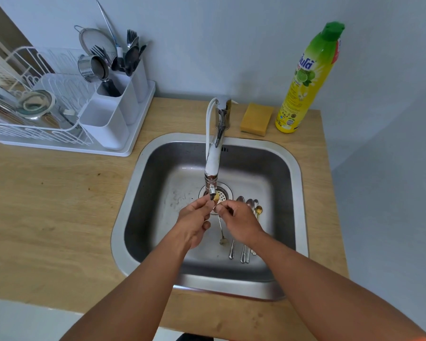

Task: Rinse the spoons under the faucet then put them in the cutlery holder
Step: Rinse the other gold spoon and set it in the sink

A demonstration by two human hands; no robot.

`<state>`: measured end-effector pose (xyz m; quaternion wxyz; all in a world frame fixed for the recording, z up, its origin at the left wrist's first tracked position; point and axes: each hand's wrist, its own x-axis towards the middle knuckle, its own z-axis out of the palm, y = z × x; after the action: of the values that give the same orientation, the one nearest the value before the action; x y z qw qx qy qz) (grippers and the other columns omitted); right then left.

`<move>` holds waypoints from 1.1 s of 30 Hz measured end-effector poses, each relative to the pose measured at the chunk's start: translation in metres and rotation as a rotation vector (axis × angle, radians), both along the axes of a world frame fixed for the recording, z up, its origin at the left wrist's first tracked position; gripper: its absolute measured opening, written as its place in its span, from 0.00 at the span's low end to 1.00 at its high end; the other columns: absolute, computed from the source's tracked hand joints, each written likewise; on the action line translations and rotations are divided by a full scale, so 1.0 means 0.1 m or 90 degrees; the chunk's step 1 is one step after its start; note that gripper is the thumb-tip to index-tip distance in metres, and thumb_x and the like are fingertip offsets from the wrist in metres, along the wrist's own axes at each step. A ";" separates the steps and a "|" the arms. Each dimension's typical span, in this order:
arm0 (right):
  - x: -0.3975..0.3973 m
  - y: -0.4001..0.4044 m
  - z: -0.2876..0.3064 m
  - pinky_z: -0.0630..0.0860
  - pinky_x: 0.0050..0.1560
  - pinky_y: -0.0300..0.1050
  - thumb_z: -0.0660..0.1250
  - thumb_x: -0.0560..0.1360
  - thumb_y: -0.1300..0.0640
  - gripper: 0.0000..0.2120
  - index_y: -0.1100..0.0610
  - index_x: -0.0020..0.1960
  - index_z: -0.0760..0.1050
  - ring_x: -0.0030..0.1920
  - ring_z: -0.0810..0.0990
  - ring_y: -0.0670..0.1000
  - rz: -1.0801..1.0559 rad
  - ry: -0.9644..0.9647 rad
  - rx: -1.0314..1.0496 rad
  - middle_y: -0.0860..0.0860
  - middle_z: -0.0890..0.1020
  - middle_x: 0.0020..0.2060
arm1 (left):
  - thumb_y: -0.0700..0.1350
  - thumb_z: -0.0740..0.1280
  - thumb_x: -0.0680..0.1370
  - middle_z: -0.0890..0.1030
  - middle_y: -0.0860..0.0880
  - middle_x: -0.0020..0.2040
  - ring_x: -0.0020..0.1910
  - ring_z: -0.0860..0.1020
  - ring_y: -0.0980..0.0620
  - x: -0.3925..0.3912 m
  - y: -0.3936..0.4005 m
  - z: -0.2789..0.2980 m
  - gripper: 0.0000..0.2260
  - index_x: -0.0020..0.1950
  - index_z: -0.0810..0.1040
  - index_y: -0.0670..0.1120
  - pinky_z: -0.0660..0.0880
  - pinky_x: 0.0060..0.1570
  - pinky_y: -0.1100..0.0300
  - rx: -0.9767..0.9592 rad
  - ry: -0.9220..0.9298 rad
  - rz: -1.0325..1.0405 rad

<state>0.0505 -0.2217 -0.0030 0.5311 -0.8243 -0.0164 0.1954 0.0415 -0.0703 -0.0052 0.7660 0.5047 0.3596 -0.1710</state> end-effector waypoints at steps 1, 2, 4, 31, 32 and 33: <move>-0.01 0.01 -0.01 0.71 0.36 0.38 0.67 0.82 0.51 0.09 0.50 0.44 0.82 0.32 0.73 0.39 0.006 0.006 0.003 0.46 0.79 0.31 | 0.39 0.72 0.80 0.85 0.55 0.37 0.29 0.71 0.59 -0.02 0.00 -0.02 0.13 0.65 0.83 0.43 0.67 0.25 0.65 0.004 -0.009 -0.001; -0.02 0.02 -0.02 0.73 0.38 0.40 0.66 0.82 0.51 0.09 0.49 0.44 0.82 0.33 0.74 0.40 0.013 0.011 0.004 0.48 0.81 0.33 | 0.40 0.73 0.80 0.86 0.54 0.40 0.31 0.72 0.58 -0.04 0.01 -0.03 0.13 0.65 0.83 0.44 0.67 0.26 0.64 0.012 -0.016 -0.006; -0.04 0.02 -0.02 0.75 0.42 0.44 0.65 0.82 0.51 0.10 0.48 0.44 0.81 0.37 0.78 0.43 0.032 0.015 0.006 0.47 0.83 0.36 | 0.42 0.74 0.79 0.88 0.53 0.46 0.36 0.75 0.58 -0.07 0.03 -0.02 0.12 0.63 0.85 0.48 0.68 0.29 0.63 0.039 -0.029 -0.031; -0.08 -0.05 0.00 0.70 0.36 0.40 0.65 0.82 0.51 0.10 0.49 0.45 0.82 0.30 0.71 0.41 0.044 0.023 -0.004 0.42 0.77 0.30 | 0.38 0.70 0.82 0.83 0.60 0.33 0.28 0.76 0.65 -0.07 0.04 0.12 0.08 0.50 0.87 0.47 0.73 0.33 0.71 0.237 -0.129 -0.155; -0.08 -0.05 0.00 0.71 0.38 0.42 0.65 0.83 0.50 0.11 0.49 0.45 0.82 0.32 0.72 0.42 0.042 0.029 0.002 0.44 0.78 0.31 | 0.37 0.71 0.81 0.85 0.58 0.35 0.30 0.78 0.65 -0.08 0.04 0.12 0.08 0.50 0.87 0.48 0.74 0.33 0.72 0.222 -0.141 -0.150; -0.08 -0.06 0.01 0.73 0.39 0.44 0.65 0.83 0.48 0.12 0.50 0.46 0.83 0.32 0.73 0.44 0.042 0.037 0.008 0.46 0.78 0.32 | 0.37 0.73 0.79 0.87 0.55 0.38 0.34 0.81 0.63 -0.10 0.03 0.11 0.07 0.50 0.87 0.48 0.76 0.35 0.71 0.206 -0.149 -0.141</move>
<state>0.0421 -0.2272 -0.0021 0.5298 -0.8140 -0.0297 0.2363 0.0312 -0.0676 0.0057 0.6884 0.6736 0.2330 -0.1345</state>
